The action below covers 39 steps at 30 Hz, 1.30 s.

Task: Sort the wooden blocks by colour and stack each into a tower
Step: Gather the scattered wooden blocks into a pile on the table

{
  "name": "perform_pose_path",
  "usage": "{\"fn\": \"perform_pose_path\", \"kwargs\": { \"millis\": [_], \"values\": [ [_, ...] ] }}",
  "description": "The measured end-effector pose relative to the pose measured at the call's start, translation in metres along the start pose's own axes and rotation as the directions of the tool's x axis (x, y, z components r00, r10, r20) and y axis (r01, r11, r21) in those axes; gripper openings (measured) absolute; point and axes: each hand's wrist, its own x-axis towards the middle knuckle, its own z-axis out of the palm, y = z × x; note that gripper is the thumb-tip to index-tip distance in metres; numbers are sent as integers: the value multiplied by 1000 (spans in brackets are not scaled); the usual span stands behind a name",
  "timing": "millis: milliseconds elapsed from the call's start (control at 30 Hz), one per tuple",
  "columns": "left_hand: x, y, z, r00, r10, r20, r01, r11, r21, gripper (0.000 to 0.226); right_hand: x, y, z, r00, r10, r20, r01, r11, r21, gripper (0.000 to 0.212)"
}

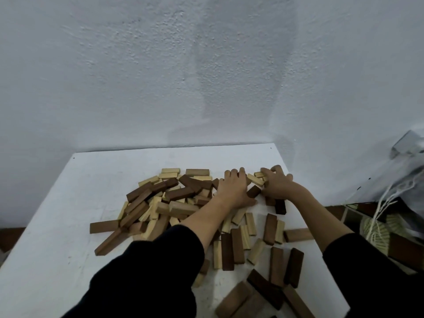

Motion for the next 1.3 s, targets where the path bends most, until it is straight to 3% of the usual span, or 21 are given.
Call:
{"fn": "perform_pose_path", "kwargs": {
  "millis": [100, 267, 467, 667, 900, 1033, 1133, 1300],
  "values": [
    [0, 1, 0, 1000, -11, -29, 10, 1000, -11, 93, 3, -2, -1, 999, -38, -6, 38, 998, -53, 69],
    [-2, -2, 0, 998, -26, -64, 24, 999, -38, 93, 10, -1, 2, 999, -35, 0, 35, 998, -53, 55],
    [-4, -1, 1, 994, -39, -107, 26, 993, -117, 89, 12, -5, 10, 993, -5, -121, 2, 1000, -21, 39],
    [-4, -3, 2, 997, -32, -68, 29, 998, -56, 69, 13, -7, 18, 979, 10, -206, -17, 999, -32, 31],
    [-4, -8, 7, 992, 4, -128, -18, 994, -106, 56, 16, -1, 17, 954, 109, -279, -66, 985, 159, 22],
    [-2, -14, 1, 993, 3, -115, -20, 989, -148, 55, 22, 8, 4, 967, 62, -248, -2, 972, 235, 24],
    [-1, -17, 0, 995, -7, -102, -11, 985, -174, 46, 26, 12, -2, 980, 21, -198, 16, 982, 187, 21],
    [3, -22, -2, 996, 6, -92, -21, 985, -172, 42, 35, 18, -2, 969, -7, -247, 11, 1000, 15, 26]
  ]
}}
